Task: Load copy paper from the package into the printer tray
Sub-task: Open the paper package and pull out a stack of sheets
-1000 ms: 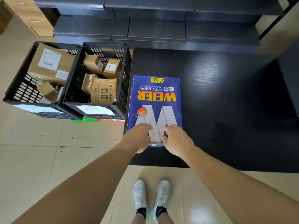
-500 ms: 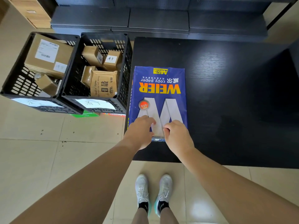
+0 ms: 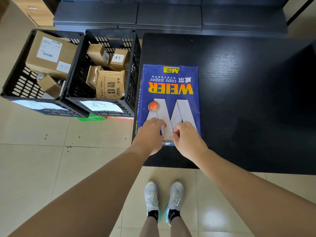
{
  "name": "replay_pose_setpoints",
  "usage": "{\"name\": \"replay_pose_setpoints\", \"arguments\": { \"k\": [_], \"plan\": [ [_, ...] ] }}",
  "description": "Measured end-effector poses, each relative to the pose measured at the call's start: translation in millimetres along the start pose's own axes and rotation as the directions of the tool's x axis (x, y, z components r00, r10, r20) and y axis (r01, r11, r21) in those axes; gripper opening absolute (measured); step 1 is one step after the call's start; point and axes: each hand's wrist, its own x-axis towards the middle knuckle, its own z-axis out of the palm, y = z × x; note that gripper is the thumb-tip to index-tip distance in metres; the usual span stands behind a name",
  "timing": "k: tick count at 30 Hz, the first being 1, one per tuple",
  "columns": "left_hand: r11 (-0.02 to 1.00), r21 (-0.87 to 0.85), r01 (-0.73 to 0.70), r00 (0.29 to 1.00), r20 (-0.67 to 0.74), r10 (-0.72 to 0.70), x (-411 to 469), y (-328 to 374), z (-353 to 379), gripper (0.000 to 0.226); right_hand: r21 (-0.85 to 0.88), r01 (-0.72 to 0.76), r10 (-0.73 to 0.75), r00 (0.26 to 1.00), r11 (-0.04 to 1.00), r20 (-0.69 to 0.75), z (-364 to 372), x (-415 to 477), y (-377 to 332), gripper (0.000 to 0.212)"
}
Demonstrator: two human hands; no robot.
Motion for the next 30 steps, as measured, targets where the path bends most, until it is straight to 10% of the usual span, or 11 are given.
{"name": "replay_pose_setpoints", "arguments": {
  "k": [12, 30],
  "plan": [
    [0.999, -0.052, -0.002, 1.0, -0.006, 0.001, 0.1, -3.8, 1.4, 0.038, 0.001, -0.041, 0.041, 0.996, 0.999, -0.085, 6.4, -0.3, -9.7, 0.021],
    [0.991, -0.003, -0.133, 0.991, 0.027, 0.133, -18.8, -14.2, 2.5, 0.048, -0.253, 0.391, -0.399, 0.917, 0.885, 0.021, 11.9, -47.2, 15.8, 0.014]
  ]
}}
